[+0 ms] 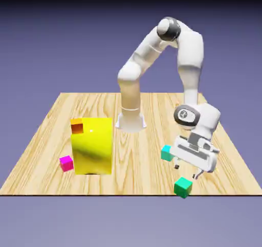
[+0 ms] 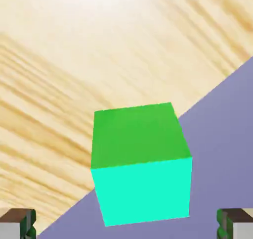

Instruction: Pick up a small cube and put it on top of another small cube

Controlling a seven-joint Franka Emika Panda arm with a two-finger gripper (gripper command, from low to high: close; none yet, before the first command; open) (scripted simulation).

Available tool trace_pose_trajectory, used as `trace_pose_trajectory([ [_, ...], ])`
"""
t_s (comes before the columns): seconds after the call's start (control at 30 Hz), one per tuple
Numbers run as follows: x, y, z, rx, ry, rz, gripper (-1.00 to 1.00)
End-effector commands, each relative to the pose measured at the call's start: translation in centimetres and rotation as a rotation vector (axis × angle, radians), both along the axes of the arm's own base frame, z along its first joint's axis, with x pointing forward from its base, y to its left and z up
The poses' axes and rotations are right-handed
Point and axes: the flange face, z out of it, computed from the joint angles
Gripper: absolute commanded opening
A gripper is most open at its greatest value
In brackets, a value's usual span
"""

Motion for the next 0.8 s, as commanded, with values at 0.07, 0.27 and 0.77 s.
trace_pose_trajectory([
  [0.07, 1.6, -1.2, -3.7, -0.001, -0.004, 0.000, 0.00],
  [0.27, 1.4, -1.1, -3.2, -0.001, -0.004, 0.000, -1.00],
  [0.77, -1.3, -1.1, 0.0, 0.215, 0.050, -0.661, -1.00],
])
